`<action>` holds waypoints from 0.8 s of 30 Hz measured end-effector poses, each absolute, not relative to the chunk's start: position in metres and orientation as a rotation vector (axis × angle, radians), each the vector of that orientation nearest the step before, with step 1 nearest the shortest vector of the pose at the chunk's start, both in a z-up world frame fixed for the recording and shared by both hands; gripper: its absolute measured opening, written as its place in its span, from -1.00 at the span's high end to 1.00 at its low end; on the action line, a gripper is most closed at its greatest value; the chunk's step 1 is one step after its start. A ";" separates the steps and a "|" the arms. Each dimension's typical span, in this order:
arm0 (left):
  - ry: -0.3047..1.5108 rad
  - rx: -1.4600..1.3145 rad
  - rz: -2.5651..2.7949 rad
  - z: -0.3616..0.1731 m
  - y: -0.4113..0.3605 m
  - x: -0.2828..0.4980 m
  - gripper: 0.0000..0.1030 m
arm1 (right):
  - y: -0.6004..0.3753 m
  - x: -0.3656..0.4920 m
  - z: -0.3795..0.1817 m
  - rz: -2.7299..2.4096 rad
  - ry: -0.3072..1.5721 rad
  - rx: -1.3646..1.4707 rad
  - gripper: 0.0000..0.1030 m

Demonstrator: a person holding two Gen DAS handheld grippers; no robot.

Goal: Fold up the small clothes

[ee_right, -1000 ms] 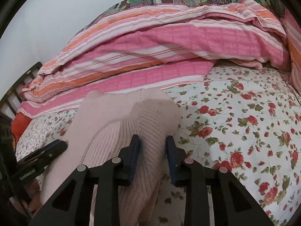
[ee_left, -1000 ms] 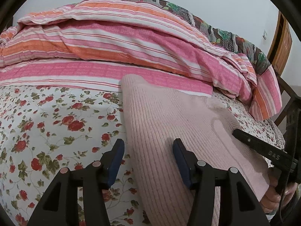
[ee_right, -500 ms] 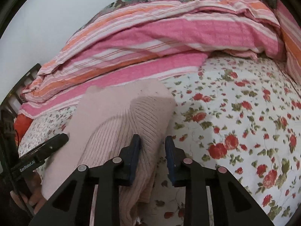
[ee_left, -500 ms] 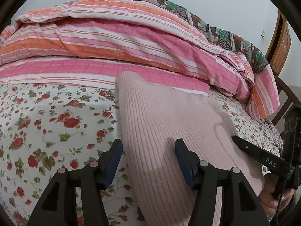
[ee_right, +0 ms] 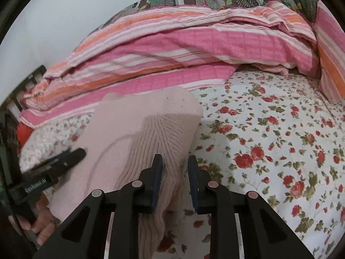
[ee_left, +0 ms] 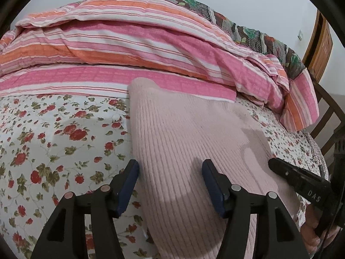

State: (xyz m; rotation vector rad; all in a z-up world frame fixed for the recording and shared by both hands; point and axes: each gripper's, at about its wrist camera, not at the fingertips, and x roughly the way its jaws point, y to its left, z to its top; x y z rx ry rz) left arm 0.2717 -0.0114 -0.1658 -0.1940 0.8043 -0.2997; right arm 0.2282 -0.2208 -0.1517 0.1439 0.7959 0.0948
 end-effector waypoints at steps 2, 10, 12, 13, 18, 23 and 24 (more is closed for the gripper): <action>0.811 -0.196 -0.300 -0.166 -0.011 0.271 -0.17 | -0.222 0.223 -0.152 0.091 0.801 0.142 0.54; 0.832 -0.177 -0.282 -0.165 -0.015 0.262 -0.20 | -0.222 0.186 -0.137 0.078 0.812 0.101 0.28; 0.842 -0.164 -0.280 -0.165 -0.017 0.256 -0.21 | -0.224 0.173 -0.132 0.053 0.809 0.093 0.17; 0.847 -0.166 -0.275 -0.165 -0.018 0.251 -0.21 | -0.225 0.168 -0.130 0.044 0.811 0.093 0.08; 0.891 -0.118 -0.294 -0.164 -0.024 0.218 -0.28 | -0.222 0.145 -0.117 0.001 0.811 0.068 -0.09; 0.818 -0.042 -0.222 -0.130 -0.020 0.177 -0.29 | -0.212 0.118 -0.093 -0.008 0.786 0.016 -0.18; 0.807 -0.051 -0.218 -0.119 -0.018 0.169 -0.36 | -0.212 0.113 -0.088 -0.016 0.776 0.017 -0.28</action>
